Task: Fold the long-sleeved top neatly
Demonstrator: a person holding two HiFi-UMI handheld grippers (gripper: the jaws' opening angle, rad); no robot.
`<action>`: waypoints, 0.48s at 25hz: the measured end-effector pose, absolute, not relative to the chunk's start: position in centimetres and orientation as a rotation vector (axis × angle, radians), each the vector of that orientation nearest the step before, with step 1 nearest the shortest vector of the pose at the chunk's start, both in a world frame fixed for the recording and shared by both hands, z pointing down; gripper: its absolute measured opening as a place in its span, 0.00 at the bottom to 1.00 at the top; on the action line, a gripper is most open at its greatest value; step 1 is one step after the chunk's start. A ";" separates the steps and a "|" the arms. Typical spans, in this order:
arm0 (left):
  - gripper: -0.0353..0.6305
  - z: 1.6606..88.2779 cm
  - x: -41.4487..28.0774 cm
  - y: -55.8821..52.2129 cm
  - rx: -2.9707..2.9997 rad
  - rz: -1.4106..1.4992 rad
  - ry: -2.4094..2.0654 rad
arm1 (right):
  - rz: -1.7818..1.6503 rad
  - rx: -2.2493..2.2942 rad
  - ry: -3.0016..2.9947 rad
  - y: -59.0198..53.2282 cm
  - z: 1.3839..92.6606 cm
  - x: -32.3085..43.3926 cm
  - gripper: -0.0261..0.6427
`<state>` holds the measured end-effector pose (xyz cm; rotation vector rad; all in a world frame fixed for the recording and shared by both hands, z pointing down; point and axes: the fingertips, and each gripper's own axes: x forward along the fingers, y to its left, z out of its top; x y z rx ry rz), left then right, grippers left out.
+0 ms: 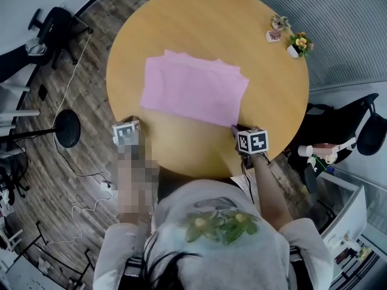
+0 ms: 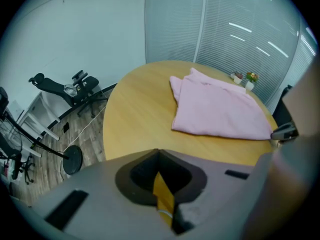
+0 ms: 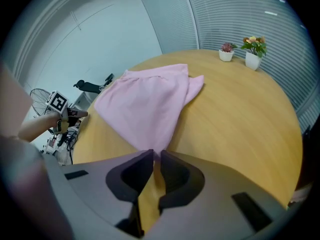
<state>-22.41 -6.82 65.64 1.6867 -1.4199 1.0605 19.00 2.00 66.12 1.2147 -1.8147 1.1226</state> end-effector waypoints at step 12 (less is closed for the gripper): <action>0.06 60.0 -8.8 -6.7 2.128 0.931 -1.247 | 1.279 1.400 -1.915 -0.3 62.5 22.1 0.28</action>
